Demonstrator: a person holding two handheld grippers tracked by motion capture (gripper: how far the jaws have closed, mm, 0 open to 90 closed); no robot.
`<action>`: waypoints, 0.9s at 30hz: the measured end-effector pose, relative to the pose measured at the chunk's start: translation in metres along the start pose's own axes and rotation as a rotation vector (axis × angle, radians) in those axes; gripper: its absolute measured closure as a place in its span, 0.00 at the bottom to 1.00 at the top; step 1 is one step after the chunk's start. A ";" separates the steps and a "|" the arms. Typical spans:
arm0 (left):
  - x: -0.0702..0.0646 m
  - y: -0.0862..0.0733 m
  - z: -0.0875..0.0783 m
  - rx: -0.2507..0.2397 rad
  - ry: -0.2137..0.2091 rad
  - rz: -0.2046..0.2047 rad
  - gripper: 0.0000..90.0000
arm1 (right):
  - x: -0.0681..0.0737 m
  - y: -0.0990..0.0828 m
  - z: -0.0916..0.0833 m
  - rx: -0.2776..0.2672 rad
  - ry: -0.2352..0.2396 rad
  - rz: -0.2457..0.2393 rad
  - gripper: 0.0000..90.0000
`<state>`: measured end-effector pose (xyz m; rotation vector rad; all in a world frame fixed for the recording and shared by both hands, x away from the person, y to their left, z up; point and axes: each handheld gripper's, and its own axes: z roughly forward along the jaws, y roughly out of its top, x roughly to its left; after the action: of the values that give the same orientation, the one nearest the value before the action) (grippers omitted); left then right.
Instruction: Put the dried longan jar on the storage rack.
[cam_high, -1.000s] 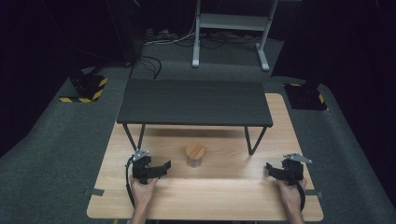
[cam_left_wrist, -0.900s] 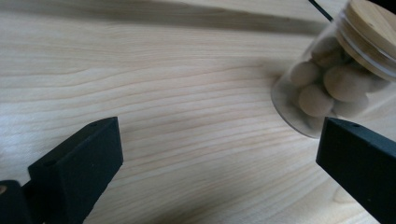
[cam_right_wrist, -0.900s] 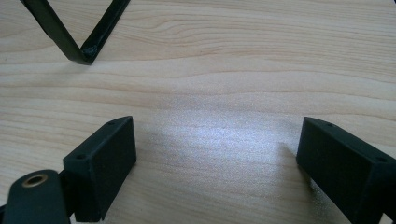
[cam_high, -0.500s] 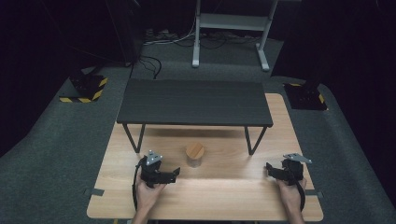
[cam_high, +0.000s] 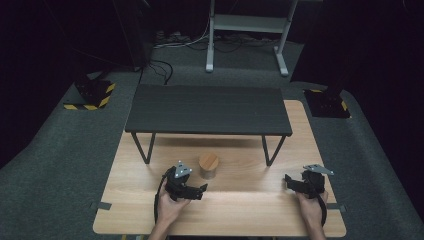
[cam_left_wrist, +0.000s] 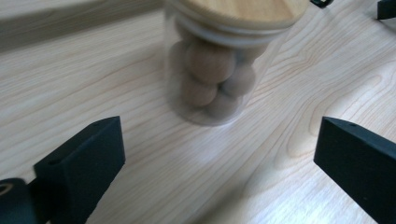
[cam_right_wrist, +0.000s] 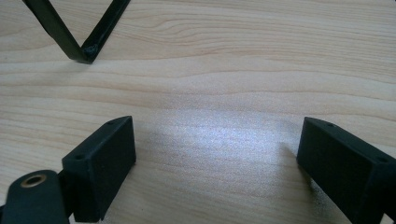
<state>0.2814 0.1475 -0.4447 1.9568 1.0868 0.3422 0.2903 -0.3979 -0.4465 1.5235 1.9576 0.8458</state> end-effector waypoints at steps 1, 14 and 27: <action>-0.001 0.002 0.001 0.000 0.003 0.004 0.04 | 0.000 0.000 0.000 0.000 0.000 0.000 0.12; -0.007 0.029 0.028 0.013 0.006 0.026 0.06 | -0.002 -0.001 0.000 -0.003 0.009 0.006 0.12; -0.010 0.045 0.051 0.048 0.040 0.039 0.17 | -0.007 -0.002 -0.001 -0.010 0.026 0.027 0.12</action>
<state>0.3305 0.0998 -0.4385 2.0231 1.0927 0.3804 0.2898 -0.4050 -0.4471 1.5436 1.9527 0.8892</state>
